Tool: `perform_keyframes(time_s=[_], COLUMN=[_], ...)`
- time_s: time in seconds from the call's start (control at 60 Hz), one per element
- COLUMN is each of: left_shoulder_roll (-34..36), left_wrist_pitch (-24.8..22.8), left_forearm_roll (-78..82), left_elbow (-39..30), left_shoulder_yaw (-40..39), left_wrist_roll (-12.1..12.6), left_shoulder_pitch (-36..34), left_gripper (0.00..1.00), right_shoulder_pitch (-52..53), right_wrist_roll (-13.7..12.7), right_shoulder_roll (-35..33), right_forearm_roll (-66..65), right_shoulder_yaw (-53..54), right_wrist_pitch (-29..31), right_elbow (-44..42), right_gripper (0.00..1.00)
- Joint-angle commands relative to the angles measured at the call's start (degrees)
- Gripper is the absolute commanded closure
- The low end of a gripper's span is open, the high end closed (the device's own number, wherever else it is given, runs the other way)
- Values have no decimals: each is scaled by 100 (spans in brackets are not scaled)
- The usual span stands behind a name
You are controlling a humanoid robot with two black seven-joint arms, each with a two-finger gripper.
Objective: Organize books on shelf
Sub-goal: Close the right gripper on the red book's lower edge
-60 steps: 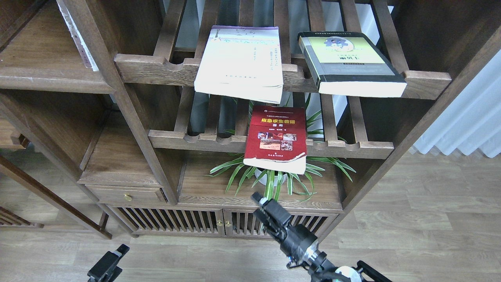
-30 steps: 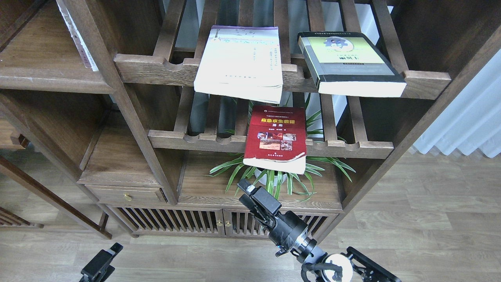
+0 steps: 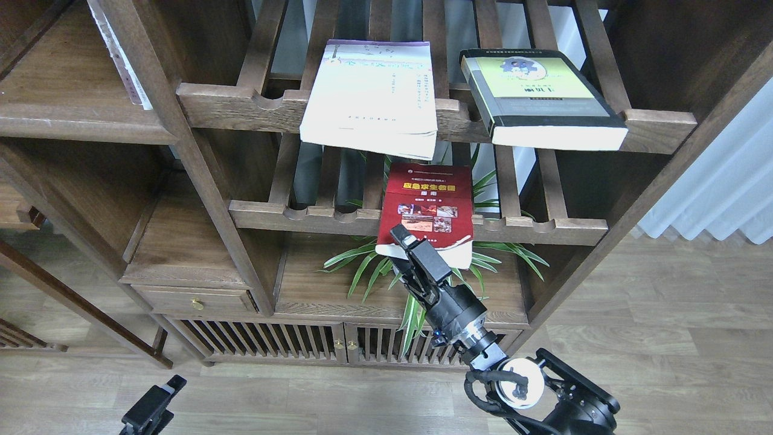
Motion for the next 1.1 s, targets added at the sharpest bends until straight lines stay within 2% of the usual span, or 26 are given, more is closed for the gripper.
perform_keyframes(time_s=[0.0,0.2,0.283,0.45,0.667,0.75,0.867,1.083], left_shoulder_roll=[41,226,313,436,481,481,489,489], left_wrist_pitch=[0,0,0,0,0,0,0,0], left_forearm_roll=[0,-8,-8,-8,-8,-8,-17,-44], left_elbow=[0,0,0,0,0,0,26,18], left_shoulder_yaw=[-45,-159,-256,-432,-467,-476,-624,-1205], left_wrist_roll=[-9,-9,-9,-9,-9,-9,0,96], left_shoulder_pitch=[0,0,0,-35,-35,-35,-61,-88], left_gripper=[0,0,0,0,0,0,0,0], right_shoulder_pitch=[72,168,212,151,19,-34,-165,-245], right_wrist_roll=[21,328,495,539,531,513,522,487], right_shoulder_roll=[0,0,0,0,0,0,0,0], right_forearm_roll=[5,31,49,84,75,66,84,84], right_shoulder_yaw=[8,175,298,342,263,245,298,236], right_wrist_pitch=[0,0,0,0,0,0,0,0], right_elbow=[-177,-247,-247,-230,-221,-221,-177,-177], right_gripper=[1,2,5,22,31,42,82,92])
